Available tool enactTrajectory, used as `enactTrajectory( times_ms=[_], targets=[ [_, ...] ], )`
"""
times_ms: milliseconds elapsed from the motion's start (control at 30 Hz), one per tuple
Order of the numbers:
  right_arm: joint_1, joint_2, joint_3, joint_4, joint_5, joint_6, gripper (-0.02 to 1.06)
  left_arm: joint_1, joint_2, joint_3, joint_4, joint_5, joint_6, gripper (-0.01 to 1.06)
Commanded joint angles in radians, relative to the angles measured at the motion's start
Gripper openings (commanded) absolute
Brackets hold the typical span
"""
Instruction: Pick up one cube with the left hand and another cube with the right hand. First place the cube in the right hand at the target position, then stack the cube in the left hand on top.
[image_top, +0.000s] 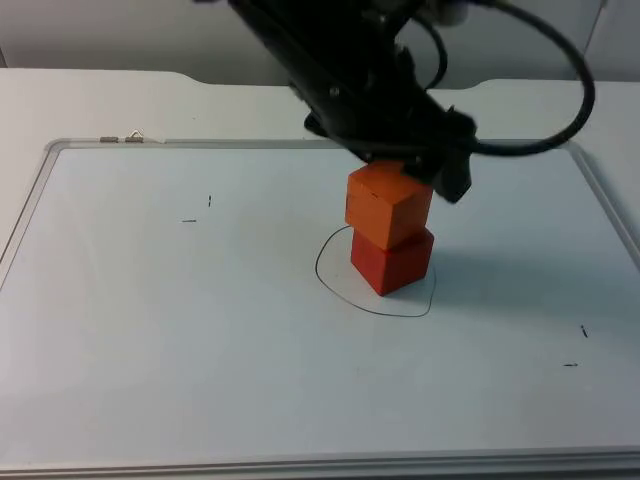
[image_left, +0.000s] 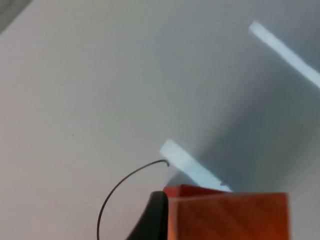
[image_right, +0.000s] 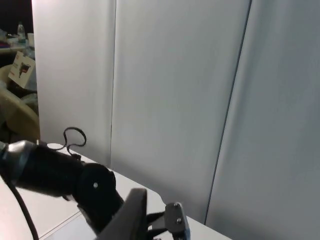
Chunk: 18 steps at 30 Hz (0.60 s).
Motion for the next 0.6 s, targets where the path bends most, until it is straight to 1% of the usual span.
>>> enactTrajectory(
  times_ms=[0,33,100,167,200,300,333,367,433,500,533,567],
  targets=[
    [0.001,-0.001,0.005,-0.001,0.004,-0.002,1.05,-0.006,-0.068,-0.083,-0.002,0.114,-0.004,0.84],
    [0.001,-0.001,0.005,-0.001,0.004,-0.002,1.05,-0.006,-0.068,-0.083,-0.002,0.114,-0.004,0.84],
    [0.001,-0.001,0.005,-0.001,0.004,-0.002,1.05,-0.006,-0.118,-0.129,-0.001,0.177,-0.008,0.84],
    [0.001,-0.001,0.005,-0.005,0.004,-0.002,1.05,-0.006,-0.174,-0.161,0.007,0.214,-0.014,0.84],
    [0.001,-0.001,0.005,-0.005,0.004,-0.002,1.05,-0.006,-0.174,-0.161,0.007,0.214,-0.014,0.84],
    [0.001,-0.001,0.005,-0.009,0.004,-0.002,1.05,-0.006,-0.279,-0.168,0.032,0.239,-0.037,0.84],
    [0.001,-0.001,0.005,-0.009,0.004,-0.002,1.05,-0.006,-0.339,-0.168,0.060,0.251,-0.058,0.84],
    [0.001,-0.001,0.005,-0.009,0.004,-0.002,1.05,-0.006,-0.339,-0.168,0.060,0.251,-0.058,0.84],
    [0.001,-0.001,0.005,-0.010,0.009,-0.002,1.05,-0.006,-0.415,-0.166,0.116,0.273,-0.086,0.84],
    [0.001,-0.001,0.005,-0.010,0.011,-0.002,1.05,-0.006,-0.495,-0.164,0.191,0.316,-0.133,0.84],
    [0.001,-0.001,0.005,-0.010,0.011,-0.002,1.05,-0.006,-0.495,-0.164,0.191,0.316,-0.133,0.84],
    [0.001,-0.001,0.005,-0.010,0.011,-0.002,1.05,-0.006,-0.531,-0.164,0.233,0.342,-0.153,0.84]
  ],
)
